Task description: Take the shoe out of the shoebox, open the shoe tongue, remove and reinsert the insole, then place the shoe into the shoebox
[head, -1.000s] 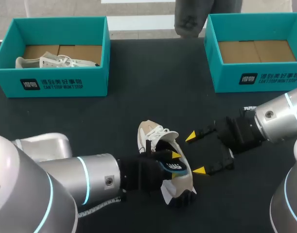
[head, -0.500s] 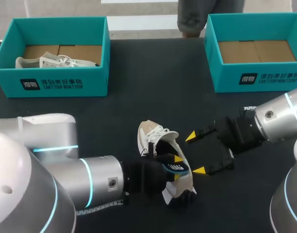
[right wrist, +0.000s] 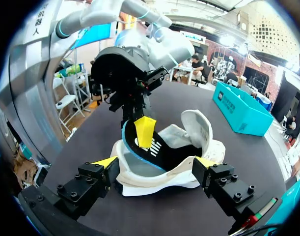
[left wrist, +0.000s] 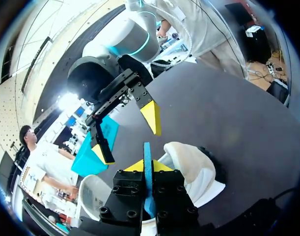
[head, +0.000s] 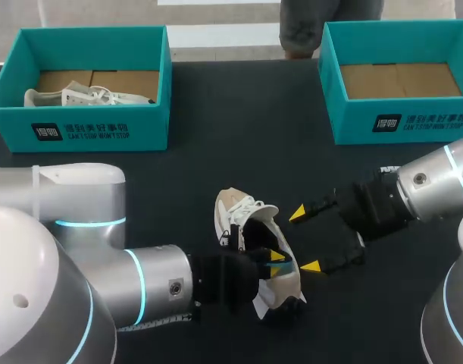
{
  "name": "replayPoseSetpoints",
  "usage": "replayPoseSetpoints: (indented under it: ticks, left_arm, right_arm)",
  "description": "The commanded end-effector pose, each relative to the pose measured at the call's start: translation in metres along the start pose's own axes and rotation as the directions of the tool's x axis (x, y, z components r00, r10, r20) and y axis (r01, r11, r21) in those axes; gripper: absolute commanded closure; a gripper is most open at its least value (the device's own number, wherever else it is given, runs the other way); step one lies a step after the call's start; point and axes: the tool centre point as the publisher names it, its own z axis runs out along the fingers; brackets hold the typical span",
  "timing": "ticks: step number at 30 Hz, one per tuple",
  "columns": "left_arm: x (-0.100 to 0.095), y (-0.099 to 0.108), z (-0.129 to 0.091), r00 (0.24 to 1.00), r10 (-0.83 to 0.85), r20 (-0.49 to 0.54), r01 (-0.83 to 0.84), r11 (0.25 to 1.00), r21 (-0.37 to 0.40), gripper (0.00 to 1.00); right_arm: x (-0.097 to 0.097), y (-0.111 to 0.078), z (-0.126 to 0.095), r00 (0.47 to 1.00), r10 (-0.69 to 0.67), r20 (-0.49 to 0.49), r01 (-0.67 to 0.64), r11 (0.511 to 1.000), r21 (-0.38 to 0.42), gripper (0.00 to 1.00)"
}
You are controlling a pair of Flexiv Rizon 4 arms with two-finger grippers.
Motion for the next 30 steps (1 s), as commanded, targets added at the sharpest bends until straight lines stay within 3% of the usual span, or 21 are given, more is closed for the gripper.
replayPoseSetpoints:
  ticks: [1, 9, 16, 18, 19, 23, 30]
  left_arm:
    - [-0.003, 0.01, 0.013, 1.0, 0.002, -0.019, -0.001, 1.0, 0.024, 1.0]
    - [-0.003, 0.019, 0.022, 1.0, -0.002, -0.014, 0.002, 1.0, 0.031, 1.0]
    - [0.004, 0.014, 0.015, 1.0, -0.016, -0.005, 0.016, 1.0, 0.018, 1.0]
    - [0.003, 0.01, 0.012, 1.0, -0.014, -0.005, 0.014, 1.0, 0.015, 0.66]
    - [0.003, 0.008, 0.011, 1.0, -0.011, -0.005, 0.011, 1.0, 0.014, 0.62]
    - [-0.001, 0.001, 0.005, 1.0, -0.001, 0.002, 0.001, 1.0, 0.006, 0.55]
    - [-0.009, -0.006, -0.003, 1.0, 0.022, 0.01, -0.022, 1.0, -0.008, 0.53]
  right_arm:
    - [0.0, 0.001, 0.001, 1.0, 0.001, 0.001, -0.001, 1.0, 0.005, 0.0]
    - [0.0, 0.001, 0.001, 1.0, 0.001, 0.001, -0.001, 1.0, 0.005, 0.0]
    - [0.0, 0.001, 0.001, 1.0, 0.001, 0.001, -0.001, 1.0, 0.005, 0.0]
    - [0.0, 0.001, 0.001, 1.0, 0.001, 0.001, -0.001, 1.0, 0.005, 0.0]
    - [0.0, 0.001, 0.001, 1.0, 0.001, 0.001, -0.001, 1.0, 0.005, 0.0]
    - [0.0, 0.001, 0.001, 1.0, 0.001, 0.001, -0.001, 1.0, 0.005, 0.0]
    - [0.0, 0.001, 0.001, 1.0, 0.001, 0.001, -0.001, 1.0, 0.005, 0.0]
